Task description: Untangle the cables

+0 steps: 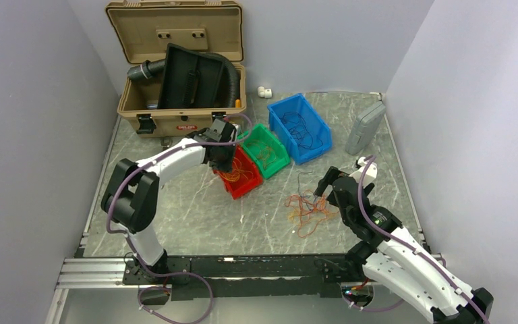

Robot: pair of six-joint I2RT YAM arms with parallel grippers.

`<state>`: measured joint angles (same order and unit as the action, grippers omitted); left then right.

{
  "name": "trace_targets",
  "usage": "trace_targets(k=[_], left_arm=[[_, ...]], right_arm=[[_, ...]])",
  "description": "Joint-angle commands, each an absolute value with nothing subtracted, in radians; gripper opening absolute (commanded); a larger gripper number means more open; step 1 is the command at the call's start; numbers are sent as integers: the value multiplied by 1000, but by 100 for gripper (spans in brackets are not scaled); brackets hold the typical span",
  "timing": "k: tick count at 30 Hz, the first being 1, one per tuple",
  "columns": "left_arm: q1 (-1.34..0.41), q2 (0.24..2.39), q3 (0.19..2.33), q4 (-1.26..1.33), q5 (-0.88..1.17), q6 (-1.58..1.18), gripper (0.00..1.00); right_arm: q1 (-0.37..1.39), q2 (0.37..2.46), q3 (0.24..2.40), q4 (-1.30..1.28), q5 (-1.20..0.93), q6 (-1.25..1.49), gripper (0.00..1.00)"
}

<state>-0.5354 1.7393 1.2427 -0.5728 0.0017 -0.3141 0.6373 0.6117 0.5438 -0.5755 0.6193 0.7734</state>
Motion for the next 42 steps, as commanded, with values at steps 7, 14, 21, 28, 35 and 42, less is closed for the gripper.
trace_targets(k=[7,14,21,28,35,42], left_arm=[[-537,1580,1264,-595,26,-356,52],[-536,1486,1273,-700,7,-358,55],[-495,1431,1311,-689,3,-334,62],[-456,1513,1361,-562,28,-383,78],[-444,1564,1268,-292,37,-519,88],[-444,1636,1230,-155,-45,-561,83]], right_arm=[[636,586,565,-583,614,765,96],[637,599,557,-563,597,767,96],[637,615,559,-538,577,759,95],[637,613,567,-544,565,760,95],[637,597,584,-564,575,748,94],[637,587,602,-581,587,742,94]])
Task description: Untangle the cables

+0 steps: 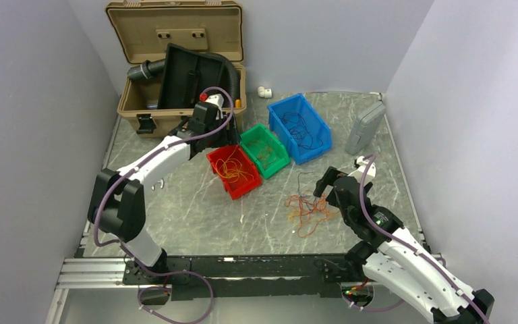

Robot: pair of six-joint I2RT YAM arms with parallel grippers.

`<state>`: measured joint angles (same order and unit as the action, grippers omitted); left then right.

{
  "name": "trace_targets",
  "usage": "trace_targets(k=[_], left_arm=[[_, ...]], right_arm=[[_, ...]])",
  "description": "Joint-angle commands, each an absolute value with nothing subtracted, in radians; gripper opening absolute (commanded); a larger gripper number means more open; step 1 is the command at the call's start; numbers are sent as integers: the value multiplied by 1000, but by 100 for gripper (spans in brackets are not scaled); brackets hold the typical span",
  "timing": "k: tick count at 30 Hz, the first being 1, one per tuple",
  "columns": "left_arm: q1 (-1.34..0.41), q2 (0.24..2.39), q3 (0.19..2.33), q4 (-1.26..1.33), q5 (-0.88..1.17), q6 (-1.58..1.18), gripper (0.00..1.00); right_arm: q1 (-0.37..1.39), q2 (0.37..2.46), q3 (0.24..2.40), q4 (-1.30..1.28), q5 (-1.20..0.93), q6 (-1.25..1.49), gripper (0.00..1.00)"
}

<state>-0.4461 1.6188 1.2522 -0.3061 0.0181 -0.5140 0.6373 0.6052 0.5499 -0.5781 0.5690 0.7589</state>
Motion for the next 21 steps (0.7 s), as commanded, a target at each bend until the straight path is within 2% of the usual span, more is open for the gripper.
trace_targets(k=[1,3,5,12,21], left_arm=[[-445,1641,1211,-113,-50,-565,81],[-445,1655,1183,-49,-68,-569,77],[-444,1677,1183,-30,-90,-573,67],[-444,1716,1241,-75,-102,-502,0],[-453,1537,1156,-155,-33,-464,0]], right_arm=[[637,585,603,-583,587,742,94],[636,579,605,-584,590,741,94],[637,575,607,-587,593,738,94],[636,578,616,-591,607,730,94],[636,602,613,-563,592,734,94]])
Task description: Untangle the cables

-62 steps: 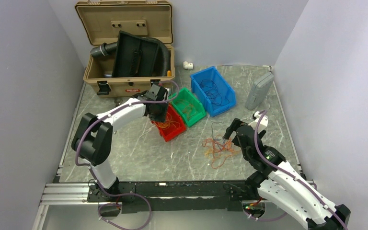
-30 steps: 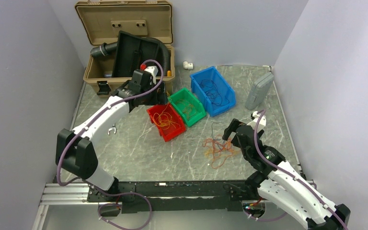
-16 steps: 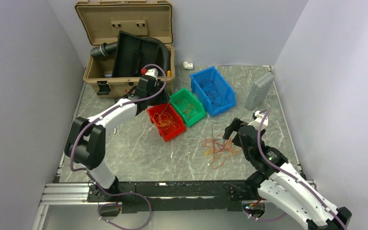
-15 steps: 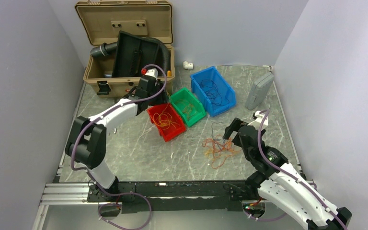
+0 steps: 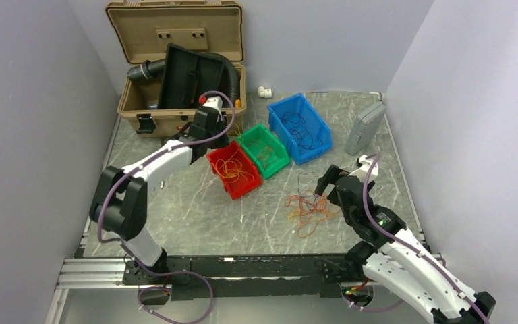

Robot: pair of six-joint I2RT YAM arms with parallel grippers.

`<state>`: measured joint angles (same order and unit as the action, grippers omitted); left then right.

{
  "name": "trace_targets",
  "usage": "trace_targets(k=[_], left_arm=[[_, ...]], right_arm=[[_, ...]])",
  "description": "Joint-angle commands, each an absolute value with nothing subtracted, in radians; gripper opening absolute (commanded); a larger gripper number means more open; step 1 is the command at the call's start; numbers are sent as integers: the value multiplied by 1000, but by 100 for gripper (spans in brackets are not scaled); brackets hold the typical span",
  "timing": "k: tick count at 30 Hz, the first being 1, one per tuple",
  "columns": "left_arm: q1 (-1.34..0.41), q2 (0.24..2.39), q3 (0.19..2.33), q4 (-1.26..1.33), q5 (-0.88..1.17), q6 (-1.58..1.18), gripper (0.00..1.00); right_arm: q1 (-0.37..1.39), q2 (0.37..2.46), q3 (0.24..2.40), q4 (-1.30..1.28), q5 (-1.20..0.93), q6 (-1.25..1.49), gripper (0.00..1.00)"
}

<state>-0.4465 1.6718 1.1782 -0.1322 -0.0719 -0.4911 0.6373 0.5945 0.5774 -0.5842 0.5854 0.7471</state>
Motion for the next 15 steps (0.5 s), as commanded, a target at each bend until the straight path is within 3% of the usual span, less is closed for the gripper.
trace_targets(k=[1,7,15], left_arm=[[-456,1512,1141,-162,-23,-464,0],[-466,1411,1067,-260,-20,-475,0],[-504,1457,1048,-373,16,-461,0]], right_arm=[[636,606,610,-559,589,735,94],[637,615,606,-548,573,741,94],[637,615,601,-538,559,748,94]])
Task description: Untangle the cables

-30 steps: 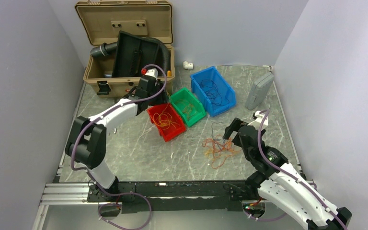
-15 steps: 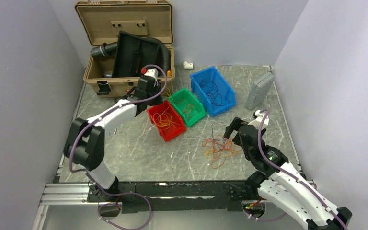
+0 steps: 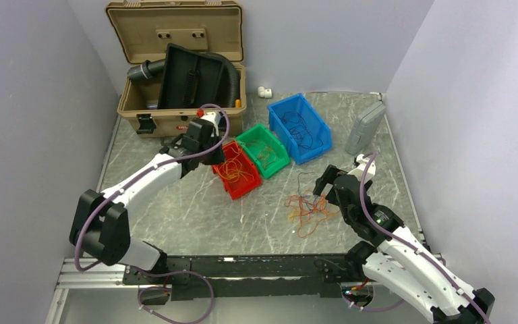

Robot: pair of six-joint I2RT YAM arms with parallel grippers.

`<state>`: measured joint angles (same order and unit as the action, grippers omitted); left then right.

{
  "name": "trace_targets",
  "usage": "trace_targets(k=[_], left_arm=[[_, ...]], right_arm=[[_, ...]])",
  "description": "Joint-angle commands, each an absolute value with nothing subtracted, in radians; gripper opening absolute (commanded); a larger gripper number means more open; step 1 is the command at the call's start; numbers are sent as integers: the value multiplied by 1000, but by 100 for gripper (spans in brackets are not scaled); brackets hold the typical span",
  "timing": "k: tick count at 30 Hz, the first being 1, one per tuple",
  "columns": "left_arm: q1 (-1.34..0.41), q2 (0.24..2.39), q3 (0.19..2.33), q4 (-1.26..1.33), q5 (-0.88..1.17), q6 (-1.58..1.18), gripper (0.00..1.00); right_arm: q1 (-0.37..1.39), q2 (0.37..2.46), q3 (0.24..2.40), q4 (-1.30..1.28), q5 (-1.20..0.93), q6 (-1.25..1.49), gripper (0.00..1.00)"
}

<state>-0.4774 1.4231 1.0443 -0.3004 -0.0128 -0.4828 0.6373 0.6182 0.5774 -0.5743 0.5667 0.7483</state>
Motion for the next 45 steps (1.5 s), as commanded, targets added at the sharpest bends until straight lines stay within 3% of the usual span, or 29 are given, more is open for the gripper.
trace_targets(k=[1,13,15,19,28,37,42,43,45], left_arm=[[-507,1493,1061,-397,6,-460,0],[-512,1809,1328,-590,16,-380,1],[-512,1810,1338,-593,27,-377,7],[-512,1711,1292,-559,44,-386,34],[-525,1457,1235,-555,112,-353,59],[-633,1317,1083,-341,345,-332,86],[-725,1290,996,-194,374,-357,88],[-739,1288,984,-176,373,-360,87],[-761,1286,962,-134,377,-366,86]], right_arm=[[636,616,599,-537,557,749,94],[635,588,607,-578,572,754,94],[636,580,606,-583,574,755,94],[637,579,596,-590,578,751,94],[635,786,670,-768,545,851,92],[585,839,532,-655,406,916,68],[582,906,542,-602,401,907,53],[582,919,544,-592,397,903,47],[582,946,556,-580,389,886,25]])
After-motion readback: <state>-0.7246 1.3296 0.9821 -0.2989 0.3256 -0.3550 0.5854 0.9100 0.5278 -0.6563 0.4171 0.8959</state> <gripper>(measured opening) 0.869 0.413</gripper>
